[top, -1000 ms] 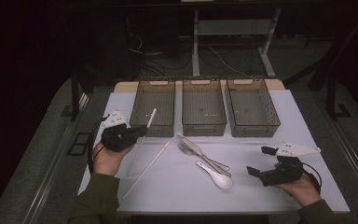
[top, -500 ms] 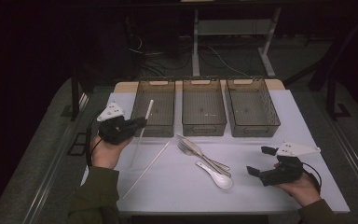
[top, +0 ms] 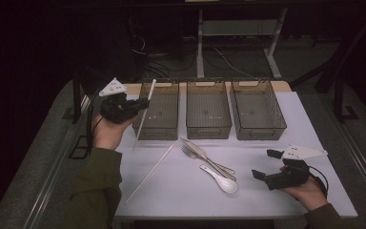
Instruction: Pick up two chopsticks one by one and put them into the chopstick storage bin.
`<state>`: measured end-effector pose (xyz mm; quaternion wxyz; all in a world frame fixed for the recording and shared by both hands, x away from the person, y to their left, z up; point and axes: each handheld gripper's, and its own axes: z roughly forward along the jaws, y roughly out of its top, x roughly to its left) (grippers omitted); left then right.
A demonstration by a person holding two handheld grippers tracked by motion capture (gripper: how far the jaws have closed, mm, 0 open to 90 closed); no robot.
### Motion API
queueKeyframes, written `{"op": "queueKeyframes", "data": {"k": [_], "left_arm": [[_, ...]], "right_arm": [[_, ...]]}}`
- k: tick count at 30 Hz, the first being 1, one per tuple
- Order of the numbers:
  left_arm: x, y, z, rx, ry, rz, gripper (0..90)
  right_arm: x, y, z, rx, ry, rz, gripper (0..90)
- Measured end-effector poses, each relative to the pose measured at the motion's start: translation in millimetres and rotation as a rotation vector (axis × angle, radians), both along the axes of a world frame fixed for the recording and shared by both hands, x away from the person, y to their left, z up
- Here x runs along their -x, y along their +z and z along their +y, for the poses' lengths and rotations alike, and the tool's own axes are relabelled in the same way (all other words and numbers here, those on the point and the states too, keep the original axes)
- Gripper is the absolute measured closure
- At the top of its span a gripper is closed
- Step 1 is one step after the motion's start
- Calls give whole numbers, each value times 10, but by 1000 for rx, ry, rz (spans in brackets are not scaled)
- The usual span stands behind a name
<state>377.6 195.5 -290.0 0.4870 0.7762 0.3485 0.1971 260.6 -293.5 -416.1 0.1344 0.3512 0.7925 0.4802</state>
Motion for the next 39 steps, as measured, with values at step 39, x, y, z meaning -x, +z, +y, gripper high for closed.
{"op": "queueKeyframes", "data": {"k": [39], "left_arm": [[-1110, -266, -152, -92, 28, 120, 839]], "right_arm": [[3, -11, -55, -16, -11, 13, 27]]}}
